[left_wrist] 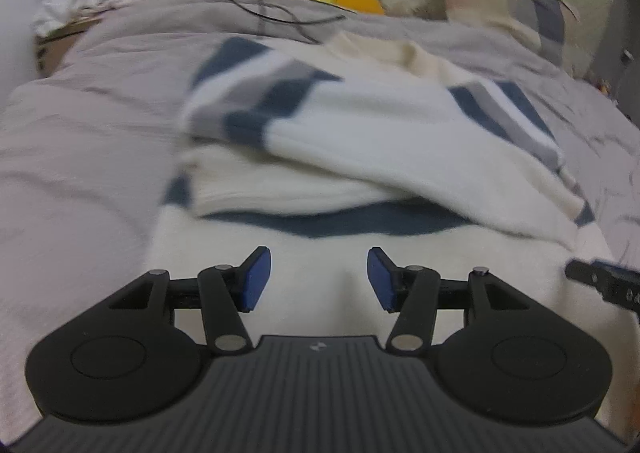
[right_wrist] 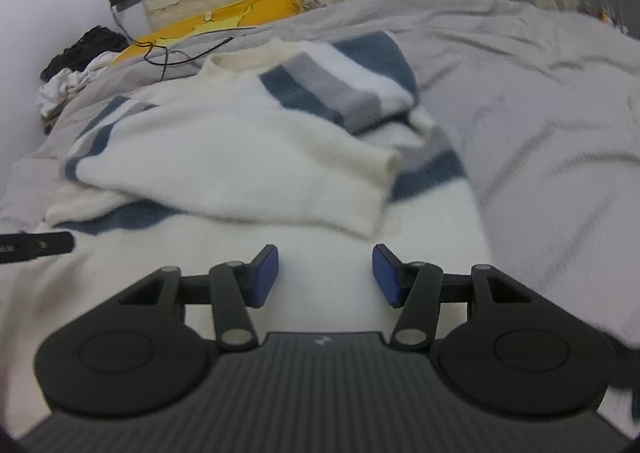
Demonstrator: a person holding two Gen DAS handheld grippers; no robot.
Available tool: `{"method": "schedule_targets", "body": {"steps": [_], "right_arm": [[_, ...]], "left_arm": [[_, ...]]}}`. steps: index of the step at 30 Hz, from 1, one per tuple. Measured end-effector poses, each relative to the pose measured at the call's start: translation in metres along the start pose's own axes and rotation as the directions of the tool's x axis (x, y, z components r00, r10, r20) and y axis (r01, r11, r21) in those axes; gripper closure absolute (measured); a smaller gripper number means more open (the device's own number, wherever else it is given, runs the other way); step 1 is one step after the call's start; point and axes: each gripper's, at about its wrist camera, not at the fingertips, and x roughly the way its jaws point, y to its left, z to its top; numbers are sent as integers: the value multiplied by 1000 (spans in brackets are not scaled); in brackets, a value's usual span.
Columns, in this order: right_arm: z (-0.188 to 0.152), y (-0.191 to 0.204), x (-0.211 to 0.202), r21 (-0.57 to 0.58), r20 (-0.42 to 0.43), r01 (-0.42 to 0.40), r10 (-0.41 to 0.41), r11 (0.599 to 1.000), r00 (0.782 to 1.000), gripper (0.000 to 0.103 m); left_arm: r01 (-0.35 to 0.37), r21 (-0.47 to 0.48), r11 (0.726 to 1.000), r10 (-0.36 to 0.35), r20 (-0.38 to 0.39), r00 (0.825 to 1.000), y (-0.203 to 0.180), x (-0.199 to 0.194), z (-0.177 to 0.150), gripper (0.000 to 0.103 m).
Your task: Fold large clothes
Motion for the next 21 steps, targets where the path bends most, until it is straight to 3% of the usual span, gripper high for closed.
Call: {"method": "schedule_targets", "body": {"steps": [4,10,14,19,21], "right_arm": [[-8,-8,-23,47,-3,3,-3,999,1000,48],[-18,-16,-51,94,7,24,-25,995,1000,48],[-23,-30,-63,168,-5,23,-23,986,1000,48],[-34,-51,-74,287,-41,48,-37,957,998,47],[-39,-62,-78,348,-50,48,-32,936,998,32]], "left_arm": [[-65,-22,998,65,6,998,16,-31,-7,43],[-107,-164,981,107,-11,994,54,-66,-26,42],[-100,-313,944,95,-30,995,83,-83,-37,41],[-102,-403,909,93,-42,995,99,-87,-42,39],[-102,-435,894,83,-62,995,105,-83,-44,39]]}}
